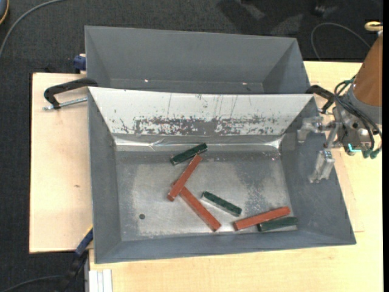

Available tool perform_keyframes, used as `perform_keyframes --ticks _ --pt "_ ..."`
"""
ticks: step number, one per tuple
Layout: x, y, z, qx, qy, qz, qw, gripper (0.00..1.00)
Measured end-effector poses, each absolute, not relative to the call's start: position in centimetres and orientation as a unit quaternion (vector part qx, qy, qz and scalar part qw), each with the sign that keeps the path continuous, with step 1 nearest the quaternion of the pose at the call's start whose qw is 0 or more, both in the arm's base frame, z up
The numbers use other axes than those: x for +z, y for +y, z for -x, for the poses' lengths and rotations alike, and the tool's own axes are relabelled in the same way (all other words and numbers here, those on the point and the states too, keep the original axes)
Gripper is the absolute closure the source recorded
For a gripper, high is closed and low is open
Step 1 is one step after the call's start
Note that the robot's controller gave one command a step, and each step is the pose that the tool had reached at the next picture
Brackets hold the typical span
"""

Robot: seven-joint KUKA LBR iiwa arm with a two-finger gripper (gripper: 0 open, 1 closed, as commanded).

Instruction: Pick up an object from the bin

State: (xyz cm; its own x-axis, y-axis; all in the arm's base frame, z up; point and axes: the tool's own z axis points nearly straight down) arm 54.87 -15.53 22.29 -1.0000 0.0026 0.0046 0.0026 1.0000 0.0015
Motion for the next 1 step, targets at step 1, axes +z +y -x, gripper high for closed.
perform_keyframes --ticks 1 --pt "8.01 -11.16 -53.75 -0.002 -0.997 -0.080 0.003 0.00"
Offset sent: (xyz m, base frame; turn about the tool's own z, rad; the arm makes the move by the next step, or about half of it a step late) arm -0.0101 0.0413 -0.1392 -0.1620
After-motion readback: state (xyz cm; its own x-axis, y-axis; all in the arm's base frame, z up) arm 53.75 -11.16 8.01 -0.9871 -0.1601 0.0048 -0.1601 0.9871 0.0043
